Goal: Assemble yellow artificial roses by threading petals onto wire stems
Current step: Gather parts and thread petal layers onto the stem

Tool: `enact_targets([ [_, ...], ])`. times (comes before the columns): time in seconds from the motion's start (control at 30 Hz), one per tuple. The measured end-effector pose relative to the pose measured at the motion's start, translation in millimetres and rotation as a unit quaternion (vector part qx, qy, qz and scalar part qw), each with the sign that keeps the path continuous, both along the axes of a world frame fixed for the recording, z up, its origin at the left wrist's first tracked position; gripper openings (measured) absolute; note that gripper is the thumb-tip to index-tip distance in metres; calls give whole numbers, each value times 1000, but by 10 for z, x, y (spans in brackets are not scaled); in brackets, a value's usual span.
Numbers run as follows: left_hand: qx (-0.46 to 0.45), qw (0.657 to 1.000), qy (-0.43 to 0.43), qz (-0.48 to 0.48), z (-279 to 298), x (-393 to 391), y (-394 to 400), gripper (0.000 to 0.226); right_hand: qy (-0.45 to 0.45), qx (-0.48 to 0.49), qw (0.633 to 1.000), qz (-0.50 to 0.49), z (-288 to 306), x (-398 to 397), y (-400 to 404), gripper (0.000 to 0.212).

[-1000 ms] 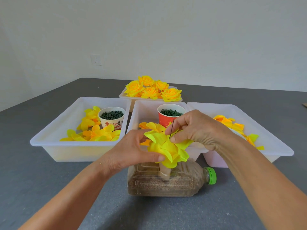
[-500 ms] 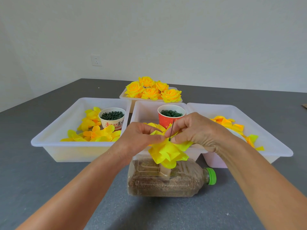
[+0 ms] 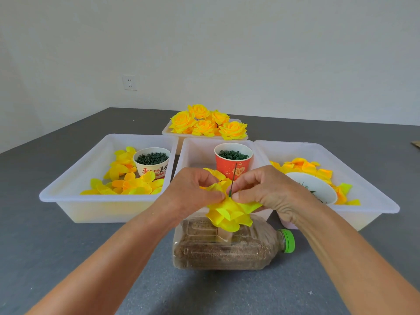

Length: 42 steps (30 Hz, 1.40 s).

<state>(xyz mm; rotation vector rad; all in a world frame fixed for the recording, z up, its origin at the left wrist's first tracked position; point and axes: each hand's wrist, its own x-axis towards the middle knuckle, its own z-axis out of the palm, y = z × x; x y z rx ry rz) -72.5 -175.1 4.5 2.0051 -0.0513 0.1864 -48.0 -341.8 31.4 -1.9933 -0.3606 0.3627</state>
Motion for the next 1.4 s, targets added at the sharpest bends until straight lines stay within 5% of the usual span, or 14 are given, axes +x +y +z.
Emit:
enact_targets([
  [0.13, 68, 991, -105, -55, 48, -21, 12, 35, 10, 28, 1000, -7, -18, -16, -24, 17],
  [0.33, 68, 990, -107, -66, -5, 9, -48, 8, 34, 47, 998, -21, -41, -5, -28, 19],
  [0.67, -15, 990, -107, -89, -121, 24, -66, 16, 198, 235, 952, -5, -268, 83, -163, 21],
  [0.93, -15, 981, -184, -66, -289, -10, -78, 12, 207, 251, 946, -7, -356, 97, -282, 25],
  [1.17, 39, 974, -216, -58, -285, 14, -54, 6, 81, 111, 989, -54, -285, 8, -346, 18],
  [1.4, -23, 986, -131, -104, -191, 31, -57, 10, -64, 150, 956, -244, -33, 447, -698, 18],
])
